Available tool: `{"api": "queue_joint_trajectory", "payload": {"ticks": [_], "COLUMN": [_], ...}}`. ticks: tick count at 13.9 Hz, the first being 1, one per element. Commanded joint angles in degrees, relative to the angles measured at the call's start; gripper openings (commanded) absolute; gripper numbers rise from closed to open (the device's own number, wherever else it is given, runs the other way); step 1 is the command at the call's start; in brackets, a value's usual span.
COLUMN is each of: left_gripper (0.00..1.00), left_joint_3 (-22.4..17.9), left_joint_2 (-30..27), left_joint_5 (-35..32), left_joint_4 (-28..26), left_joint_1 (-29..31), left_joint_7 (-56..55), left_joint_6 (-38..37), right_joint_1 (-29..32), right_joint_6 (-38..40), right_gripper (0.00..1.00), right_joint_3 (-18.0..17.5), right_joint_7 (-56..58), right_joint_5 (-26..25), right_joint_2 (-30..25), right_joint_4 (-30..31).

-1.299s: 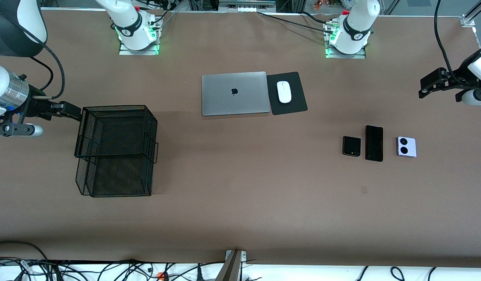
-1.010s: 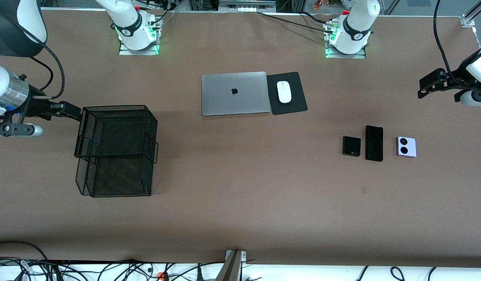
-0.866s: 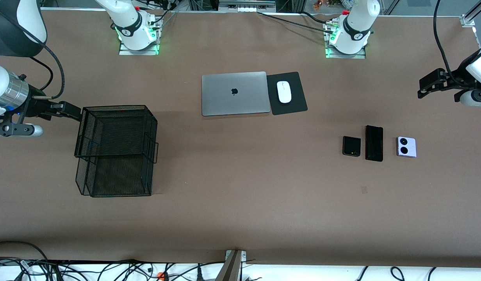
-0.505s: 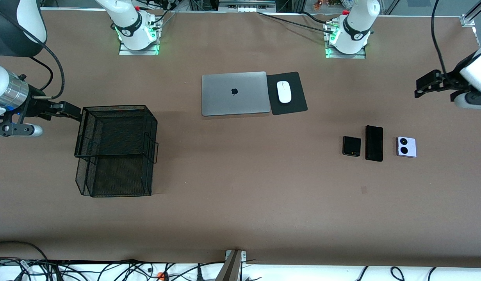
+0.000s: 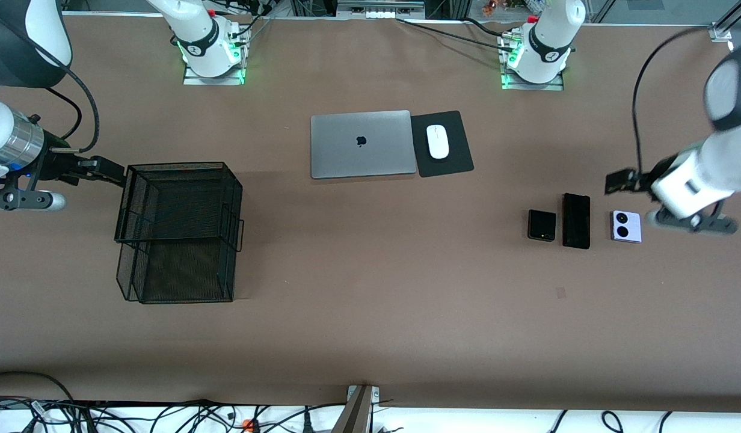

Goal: Place phones with both arms
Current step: 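Reach the left gripper down to the small black flip phone, then grasp the small black flip phone with the left gripper and lift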

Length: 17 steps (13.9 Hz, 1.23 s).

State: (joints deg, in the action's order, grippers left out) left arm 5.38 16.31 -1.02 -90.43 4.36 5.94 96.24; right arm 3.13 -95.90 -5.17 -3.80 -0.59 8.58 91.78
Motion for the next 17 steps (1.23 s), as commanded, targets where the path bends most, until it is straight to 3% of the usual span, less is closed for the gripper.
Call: {"api": "queue_joint_trajectory", "payload": {"ticks": [1, 6, 9, 12, 17], "left_gripper": [1.0, 1.0, 1.0, 1.0, 1.0], "left_joint_3": [-0.2, -0.2, -0.2, -0.2, 0.0], "left_joint_2": [4.2, 5.8, 7.8, 7.9, 9.6], "left_joint_5": [0.3, 0.4, 0.4, 0.4, -0.1], "left_joint_4": [-2.4, -19.0, -21.4, -27.1, -29.6], "left_joint_1": [-0.1, -0.1, -0.1, -0.9, -3.9], "left_joint_7": [1.6, 0.8, 0.3, -0.1, -0.6], "left_joint_6": [7.6, 30.6, 33.6, 41.1, 44.6], "right_joint_1": [0.6, 0.6, 0.6, 0.6, 0.6], "right_joint_6": [1.2, 1.2, 1.2, 1.2, 1.2], "right_gripper": [1.0, 1.0, 1.0, 1.0, 1.0], "right_joint_3": [-0.4, -0.4, -0.4, -0.4, -0.4], "right_joint_7": [0.5, 0.5, 0.5, 0.5, 0.6], "right_joint_5": [0.2, 0.2, 0.3, 0.3, 0.3], "right_joint_2": [0.0, 0.1, 0.1, 0.1, 0.1], "right_joint_4": [-0.9, -0.9, -0.9, -0.9, -0.9]}}
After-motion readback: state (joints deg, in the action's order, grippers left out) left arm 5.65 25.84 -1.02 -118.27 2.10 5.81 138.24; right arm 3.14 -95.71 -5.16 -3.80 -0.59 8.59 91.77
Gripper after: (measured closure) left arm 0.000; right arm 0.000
